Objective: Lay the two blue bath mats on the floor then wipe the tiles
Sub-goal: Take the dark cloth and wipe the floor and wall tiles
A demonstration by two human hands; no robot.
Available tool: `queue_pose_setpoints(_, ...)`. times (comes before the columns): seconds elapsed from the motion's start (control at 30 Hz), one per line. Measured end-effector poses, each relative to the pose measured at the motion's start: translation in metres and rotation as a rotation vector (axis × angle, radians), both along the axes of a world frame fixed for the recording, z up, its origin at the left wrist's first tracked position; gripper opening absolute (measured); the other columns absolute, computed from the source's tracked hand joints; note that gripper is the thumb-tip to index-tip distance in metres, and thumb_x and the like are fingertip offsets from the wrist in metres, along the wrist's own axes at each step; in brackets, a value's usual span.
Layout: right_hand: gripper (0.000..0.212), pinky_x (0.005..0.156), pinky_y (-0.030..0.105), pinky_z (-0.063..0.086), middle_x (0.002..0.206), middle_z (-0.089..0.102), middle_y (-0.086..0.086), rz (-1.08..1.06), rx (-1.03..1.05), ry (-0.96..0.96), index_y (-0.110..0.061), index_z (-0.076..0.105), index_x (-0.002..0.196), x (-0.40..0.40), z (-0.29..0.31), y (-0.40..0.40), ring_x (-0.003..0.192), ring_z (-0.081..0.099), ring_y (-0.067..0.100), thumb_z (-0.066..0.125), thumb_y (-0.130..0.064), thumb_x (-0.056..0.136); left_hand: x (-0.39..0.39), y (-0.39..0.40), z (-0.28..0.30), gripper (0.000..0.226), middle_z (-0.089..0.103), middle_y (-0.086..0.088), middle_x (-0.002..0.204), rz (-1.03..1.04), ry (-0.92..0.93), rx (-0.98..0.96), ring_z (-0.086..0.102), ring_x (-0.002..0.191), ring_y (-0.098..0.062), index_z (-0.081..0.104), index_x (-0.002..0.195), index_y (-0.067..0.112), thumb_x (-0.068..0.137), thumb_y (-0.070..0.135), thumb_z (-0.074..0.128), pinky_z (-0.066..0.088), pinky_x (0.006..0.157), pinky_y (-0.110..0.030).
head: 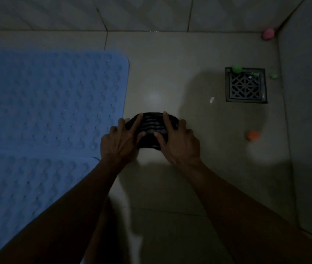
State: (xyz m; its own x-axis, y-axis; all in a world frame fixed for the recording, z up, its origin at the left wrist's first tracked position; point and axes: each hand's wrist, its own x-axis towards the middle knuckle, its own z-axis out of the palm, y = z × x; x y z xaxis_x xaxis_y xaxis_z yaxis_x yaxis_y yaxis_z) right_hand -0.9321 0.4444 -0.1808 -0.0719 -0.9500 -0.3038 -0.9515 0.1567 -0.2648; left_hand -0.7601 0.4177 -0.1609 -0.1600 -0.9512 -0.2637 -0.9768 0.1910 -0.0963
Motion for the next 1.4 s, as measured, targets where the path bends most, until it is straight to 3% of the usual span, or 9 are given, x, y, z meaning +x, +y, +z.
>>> queue_pose_setpoints(0.23, 0.070, 0.086, 0.041, 0.049, 0.150, 0.031, 0.017, 0.057, 0.044, -0.021, -0.039, 0.003, 0.159, 0.007, 0.009, 0.051, 0.112, 0.055, 0.039, 0.028, -0.065, 0.099, 0.011, 0.057, 0.009, 0.064, 0.043, -0.015, 0.127, 0.063, -0.023, 0.067, 0.058, 0.094, -0.036, 0.004, 0.158, 0.042, 0.100, 0.061, 0.025, 0.035, 0.062, -0.038)
queue_pose_setpoints(0.5, 0.069, 0.082, 0.040, 0.048, 0.154, 0.028, 0.017, 0.042, 0.055, -0.023, -0.040, 0.001, 0.159, 0.017, 0.006, 0.093, 0.112, 0.053, 0.039, 0.025, -0.066, 0.100, 0.026, 0.097, 0.006, 0.063, 0.044, -0.016, 0.128, 0.040, -0.007, 0.050, 0.060, 0.094, -0.038, 0.005, 0.157, 0.044, 0.101, 0.061, 0.026, 0.036, 0.061, -0.038)
queue_pose_setpoints(0.67, 0.069, 0.092, 0.044, 0.046, 0.158, 0.022, 0.015, 0.016, 0.065, -0.038, -0.043, -0.001, 0.158, 0.027, 0.006, 0.120, 0.121, 0.048, 0.041, 0.025, -0.067, 0.099, 0.044, 0.125, -0.002, 0.065, 0.048, -0.015, 0.126, 0.004, 0.029, 0.011, 0.061, 0.089, -0.036, 0.009, 0.158, 0.042, 0.099, 0.063, 0.027, 0.034, 0.057, -0.035)
queue_pose_setpoints(1.23, 0.068, 0.074, 0.040, 0.055, 0.136, 0.044, 0.014, -0.040, 0.029, 0.081, -0.049, 0.008, 0.156, 0.085, 0.004, 0.264, 0.091, 0.064, 0.038, 0.032, -0.071, 0.097, 0.110, 0.256, -0.002, 0.064, 0.042, -0.012, 0.128, -0.026, 0.159, 0.052, 0.055, 0.094, -0.034, 0.013, 0.156, 0.045, 0.098, 0.066, 0.030, 0.036, 0.059, -0.036)
queue_pose_setpoints(1.4, 0.068, 0.084, 0.043, 0.051, 0.143, 0.039, 0.015, -0.074, 0.157, 0.090, -0.050, 0.001, 0.156, 0.090, 0.017, 0.296, 0.105, 0.062, 0.040, 0.027, -0.071, 0.097, 0.117, 0.285, -0.004, 0.066, 0.040, -0.011, 0.135, -0.072, 0.150, 0.039, 0.051, 0.102, -0.031, 0.006, 0.156, 0.047, 0.097, 0.069, 0.024, 0.036, 0.061, -0.037)
